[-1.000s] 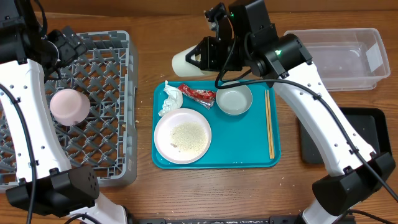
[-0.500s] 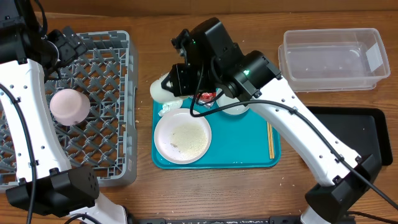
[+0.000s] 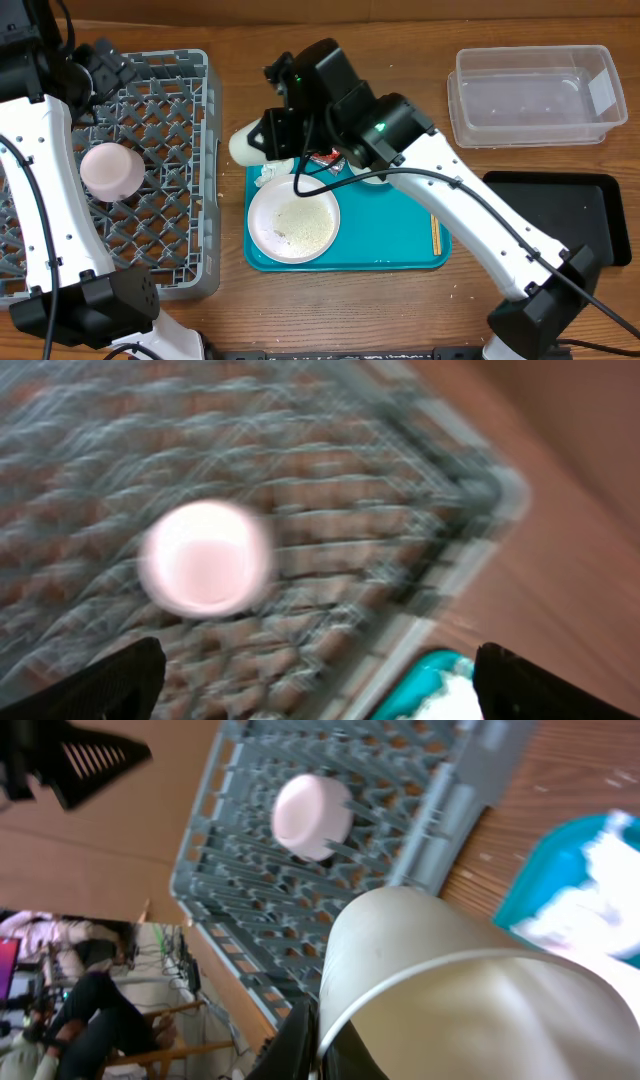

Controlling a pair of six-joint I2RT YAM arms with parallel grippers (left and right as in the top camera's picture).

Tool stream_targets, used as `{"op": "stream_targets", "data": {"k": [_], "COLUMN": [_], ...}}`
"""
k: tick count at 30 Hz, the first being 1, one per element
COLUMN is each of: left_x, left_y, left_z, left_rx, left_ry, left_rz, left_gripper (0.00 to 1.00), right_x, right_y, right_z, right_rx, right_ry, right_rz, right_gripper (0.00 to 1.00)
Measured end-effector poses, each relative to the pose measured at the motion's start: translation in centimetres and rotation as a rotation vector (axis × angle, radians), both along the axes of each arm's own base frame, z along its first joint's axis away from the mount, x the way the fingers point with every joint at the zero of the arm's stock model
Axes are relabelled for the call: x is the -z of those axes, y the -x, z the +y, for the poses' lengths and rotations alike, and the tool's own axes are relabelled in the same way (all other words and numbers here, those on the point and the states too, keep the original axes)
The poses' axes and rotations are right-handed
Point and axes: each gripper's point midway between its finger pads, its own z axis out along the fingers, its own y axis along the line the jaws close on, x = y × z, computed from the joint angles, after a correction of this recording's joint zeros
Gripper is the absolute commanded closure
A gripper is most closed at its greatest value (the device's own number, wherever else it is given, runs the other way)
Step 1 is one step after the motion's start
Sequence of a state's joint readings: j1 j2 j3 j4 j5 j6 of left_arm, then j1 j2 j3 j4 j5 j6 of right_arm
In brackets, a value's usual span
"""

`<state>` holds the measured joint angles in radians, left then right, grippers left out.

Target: Sort waste into correct bins and load items into the dishwasher

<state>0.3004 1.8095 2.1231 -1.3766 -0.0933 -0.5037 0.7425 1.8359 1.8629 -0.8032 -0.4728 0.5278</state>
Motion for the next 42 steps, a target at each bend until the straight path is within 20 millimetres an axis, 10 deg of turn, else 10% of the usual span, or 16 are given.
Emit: {"op": "stream_targets", "data": {"k": [9, 15, 27, 34, 36, 39, 42], "left_x": [1.1, 1.3, 1.7, 1.8, 1.8, 1.8, 1.8], "left_y": [13.3, 18.7, 20.1, 19.9, 19.9, 19.8, 19.8], "left_z": [11.9, 16.2, 17.0, 16.8, 16.8, 16.8, 16.8], "left_rx": [-0.722, -0.984, -1.062, -1.055, -1.055, -1.055, -1.053], "left_ry": [-0.048, 0.006, 0.103, 0.120, 0.121, 0.121, 0.125], "left_rz": [0.193, 0.168, 0.127, 0.122, 0.121, 0.120, 0.119], "left_gripper": [0.00, 0.00, 0.00, 0.00, 0.00, 0.00, 0.00], "right_x": [1.2, 3.1, 1.5, 8.3, 9.7, 10.0, 10.3], "right_y": [3.9, 6.4, 12.6, 13.3, 13.2, 13.2, 13.3], "right_z": [8.0, 13.8, 18.4, 21.4, 21.5, 21.6, 21.4], "right_rx": [-0.138, -0.285, -0.550, -0.558, -0.549, -0.547, -0.539], "right_ry": [-0.098, -0.228, -0.454, -0.454, -0.438, -0.436, -0.418], "right_rz": [-0.019, -0.013, -0.039, 0.081, 0.111, 0.129, 0.151], "right_gripper": [0.96, 0.96, 0.96, 0.94, 0.77, 0.21, 0.02]}}
